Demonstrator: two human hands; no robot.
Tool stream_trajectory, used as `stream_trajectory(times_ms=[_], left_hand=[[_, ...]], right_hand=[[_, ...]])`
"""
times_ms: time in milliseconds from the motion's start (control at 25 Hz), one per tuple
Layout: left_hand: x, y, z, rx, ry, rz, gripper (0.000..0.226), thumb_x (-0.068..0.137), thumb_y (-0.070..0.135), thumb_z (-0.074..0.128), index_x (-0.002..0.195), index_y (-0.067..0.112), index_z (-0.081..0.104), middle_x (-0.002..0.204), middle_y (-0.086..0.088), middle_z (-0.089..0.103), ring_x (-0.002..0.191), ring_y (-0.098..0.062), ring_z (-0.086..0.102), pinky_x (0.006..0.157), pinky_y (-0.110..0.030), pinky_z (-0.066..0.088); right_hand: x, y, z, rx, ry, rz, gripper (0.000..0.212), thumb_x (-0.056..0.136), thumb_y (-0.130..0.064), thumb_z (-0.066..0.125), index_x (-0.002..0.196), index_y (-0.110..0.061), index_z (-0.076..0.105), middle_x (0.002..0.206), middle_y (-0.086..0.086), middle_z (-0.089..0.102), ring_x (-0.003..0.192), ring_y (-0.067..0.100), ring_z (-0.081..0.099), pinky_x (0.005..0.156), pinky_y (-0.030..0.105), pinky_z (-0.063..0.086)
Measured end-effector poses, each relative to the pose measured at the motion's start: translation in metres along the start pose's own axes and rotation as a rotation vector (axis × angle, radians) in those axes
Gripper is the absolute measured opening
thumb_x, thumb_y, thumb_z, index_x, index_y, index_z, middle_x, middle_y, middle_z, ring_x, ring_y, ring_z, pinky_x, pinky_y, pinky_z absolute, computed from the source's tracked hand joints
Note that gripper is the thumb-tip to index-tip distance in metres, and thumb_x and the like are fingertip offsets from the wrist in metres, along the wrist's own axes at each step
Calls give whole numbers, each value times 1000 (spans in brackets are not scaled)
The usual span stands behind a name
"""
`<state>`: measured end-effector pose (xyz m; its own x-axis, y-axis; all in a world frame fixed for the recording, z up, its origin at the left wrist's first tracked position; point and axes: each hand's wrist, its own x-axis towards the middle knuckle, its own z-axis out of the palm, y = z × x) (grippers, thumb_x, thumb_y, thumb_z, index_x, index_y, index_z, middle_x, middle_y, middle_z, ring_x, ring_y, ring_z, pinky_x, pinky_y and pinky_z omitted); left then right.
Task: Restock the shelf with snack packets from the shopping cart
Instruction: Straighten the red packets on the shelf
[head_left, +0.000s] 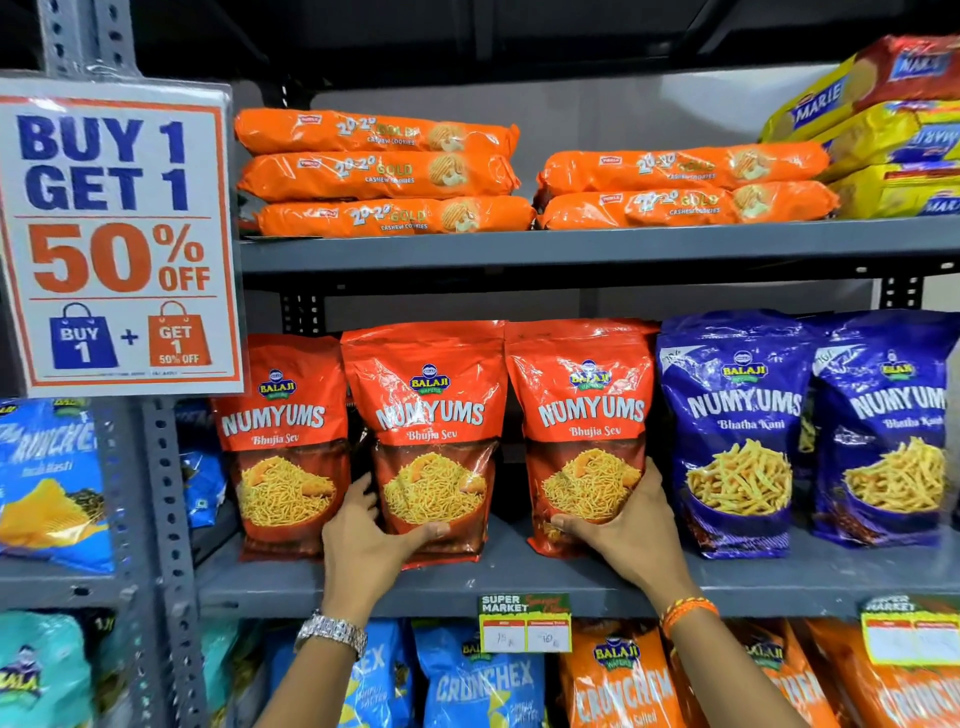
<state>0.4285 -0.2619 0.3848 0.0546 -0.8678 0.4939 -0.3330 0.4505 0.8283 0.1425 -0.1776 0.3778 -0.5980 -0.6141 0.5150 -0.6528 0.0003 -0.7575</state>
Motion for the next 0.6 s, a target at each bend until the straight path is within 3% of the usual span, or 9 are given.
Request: stream_trajectory(times_ms=[120,160,240,360,440,600], left_hand=[[-16,-16,-28,-46,414,-2,92,50,54,92,123,13,55,119,-8,64,109,-26,64,100,-43,54],[-16,-22,-36,-4,496,-18,96,49,51,93,125,10,50,122,-14,58,113,-33,60,101,-47,52],[-8,-35,-52,175,466,-137,122,46,44,98,140,3,32,137,-24,43,128,-45,47,106,-55,43],[11,-39,-59,436,284,-271,155,36,62,94,152,2,9,147,-30,38,134,-47,45,107,-55,42],[20,-36,-62,526,226,-285,163,32,76,86,153,7,1,147,-28,45,129,-43,54,104,-51,45],[30,-44,-62,605,228,-284,158,36,81,78,153,10,-1,144,-24,52,123,-39,60,102,-49,42]], right_hand=[[-4,6,1,-43,17,-11,156,27,-82,82,154,-18,17,152,13,43,138,34,46,111,52,44],[-4,8,0,-57,29,-17,155,30,-80,83,155,-16,16,153,14,41,139,35,44,113,52,42],[-4,9,3,-70,42,-33,152,33,-77,85,154,-15,18,152,15,42,138,35,44,112,52,42],[-3,11,7,-94,58,-60,148,31,-82,81,151,-17,23,146,12,48,133,34,50,107,54,47],[-4,12,8,-108,51,-73,147,32,-82,80,151,-17,23,145,13,48,132,35,50,107,54,47],[-5,10,6,-128,50,-80,147,34,-80,83,153,-18,20,149,13,46,135,35,48,109,54,45]])
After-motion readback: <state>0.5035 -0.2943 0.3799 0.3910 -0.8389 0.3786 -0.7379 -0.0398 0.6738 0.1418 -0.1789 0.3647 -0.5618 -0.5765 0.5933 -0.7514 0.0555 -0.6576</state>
